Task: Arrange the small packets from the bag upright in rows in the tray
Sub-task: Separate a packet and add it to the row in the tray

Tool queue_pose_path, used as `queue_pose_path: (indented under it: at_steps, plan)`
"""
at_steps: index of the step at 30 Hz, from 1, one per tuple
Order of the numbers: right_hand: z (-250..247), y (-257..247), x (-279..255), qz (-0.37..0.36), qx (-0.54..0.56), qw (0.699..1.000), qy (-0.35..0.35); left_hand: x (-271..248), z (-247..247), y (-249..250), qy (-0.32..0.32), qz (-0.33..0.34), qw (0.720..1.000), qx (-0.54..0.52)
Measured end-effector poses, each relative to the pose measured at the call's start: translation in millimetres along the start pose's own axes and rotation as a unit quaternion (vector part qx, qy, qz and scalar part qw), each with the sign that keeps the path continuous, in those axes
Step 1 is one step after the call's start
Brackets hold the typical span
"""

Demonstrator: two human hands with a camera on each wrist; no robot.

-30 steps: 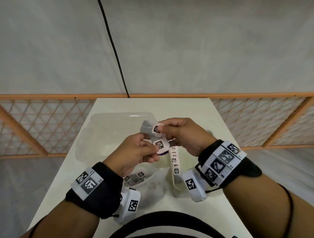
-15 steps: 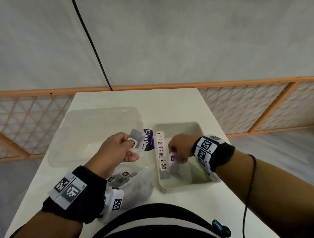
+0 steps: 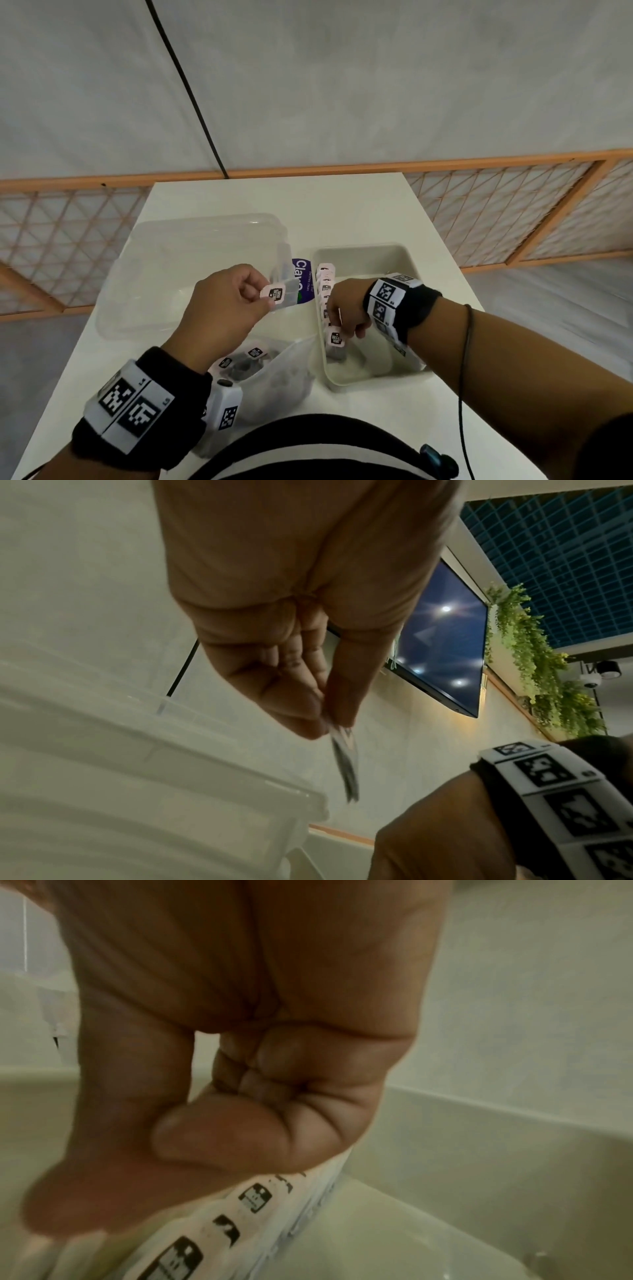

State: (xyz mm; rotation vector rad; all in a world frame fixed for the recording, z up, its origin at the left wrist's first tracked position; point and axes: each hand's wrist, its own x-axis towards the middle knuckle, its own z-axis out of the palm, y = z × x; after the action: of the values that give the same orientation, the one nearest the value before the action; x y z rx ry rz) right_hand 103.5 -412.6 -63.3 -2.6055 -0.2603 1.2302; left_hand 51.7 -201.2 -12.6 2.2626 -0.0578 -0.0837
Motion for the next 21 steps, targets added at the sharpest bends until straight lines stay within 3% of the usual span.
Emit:
queue_pose_path:
  at_steps: [11, 15, 21]
  plan:
    - [-16.1, 5.2, -44.7, -0.064, 0.002, 0.986, 0.156, -1.3, 6.5, 2.1, -0.007, 0.072, 0.997, 0.041]
    - [-25.8, 2.1, -69.2, -0.1, 0.09, 0.974, 0.181, -1.9, 9.0, 5.9, -0.024, 0.117, 0.991, 0.054]
    - [-44.6, -21.9, -108.5, -0.194, 0.107, 0.95, 0.219, -3.5, 10.3, 14.3, -0.127, 0.141, 0.982, 0.023]
